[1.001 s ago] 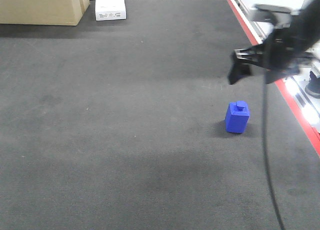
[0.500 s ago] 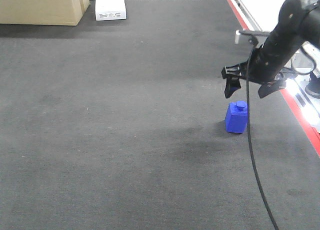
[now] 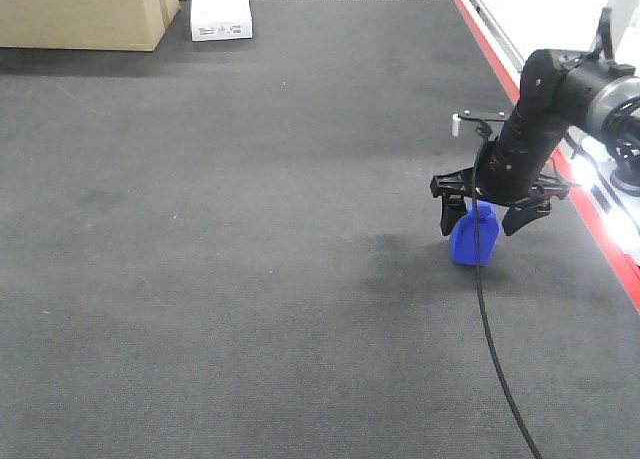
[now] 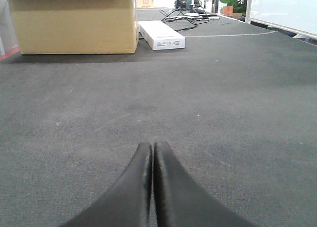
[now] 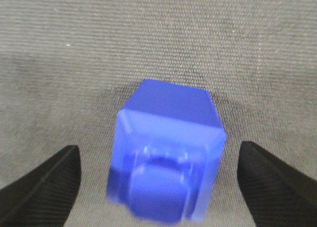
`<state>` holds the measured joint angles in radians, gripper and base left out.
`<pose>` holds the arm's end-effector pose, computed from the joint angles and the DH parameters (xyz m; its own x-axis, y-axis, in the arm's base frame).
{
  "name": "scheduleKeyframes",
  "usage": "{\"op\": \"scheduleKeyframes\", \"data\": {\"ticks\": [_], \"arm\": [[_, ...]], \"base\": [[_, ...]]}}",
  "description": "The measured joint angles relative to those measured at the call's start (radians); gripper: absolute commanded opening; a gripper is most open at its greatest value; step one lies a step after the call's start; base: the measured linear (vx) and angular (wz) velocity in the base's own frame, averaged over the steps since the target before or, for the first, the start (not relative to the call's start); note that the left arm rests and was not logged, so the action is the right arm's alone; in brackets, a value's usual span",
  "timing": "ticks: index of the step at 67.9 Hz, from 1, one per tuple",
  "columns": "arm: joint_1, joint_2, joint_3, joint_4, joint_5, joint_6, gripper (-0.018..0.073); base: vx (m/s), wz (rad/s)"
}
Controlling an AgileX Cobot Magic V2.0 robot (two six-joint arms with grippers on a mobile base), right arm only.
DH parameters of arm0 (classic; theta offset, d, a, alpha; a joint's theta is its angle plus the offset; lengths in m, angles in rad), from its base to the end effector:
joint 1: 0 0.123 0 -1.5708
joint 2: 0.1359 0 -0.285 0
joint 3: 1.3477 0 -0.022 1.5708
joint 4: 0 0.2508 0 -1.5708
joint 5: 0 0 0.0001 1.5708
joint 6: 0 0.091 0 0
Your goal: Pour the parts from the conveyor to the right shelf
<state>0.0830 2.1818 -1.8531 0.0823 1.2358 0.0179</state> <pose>0.4487 0.0444 0.2032 -0.9951 -0.0378 -0.0908 -0.0452 0.9957 0.0815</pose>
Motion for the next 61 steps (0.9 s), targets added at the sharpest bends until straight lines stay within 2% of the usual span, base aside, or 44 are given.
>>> {"op": "scheduleKeyframes", "data": {"ticks": [13,24,34,44,61], "arm": [[0.000,0.032,-0.040,0.000,-0.002,0.001,0.0579],[0.000,0.044,-0.052,0.000,-0.004,0.011,0.0476],[0.000,0.057,-0.052,0.000,-0.004,0.013,0.0279],[0.000,0.058,-0.053,-0.003,-0.005,0.014,-0.0012],[0.000,0.058,-0.053,0.000,-0.005,0.014,-0.0011]], "base": [[0.00,0.00],[0.00,0.00],[0.00,0.00],[0.00,0.00],[0.00,0.00]]}}
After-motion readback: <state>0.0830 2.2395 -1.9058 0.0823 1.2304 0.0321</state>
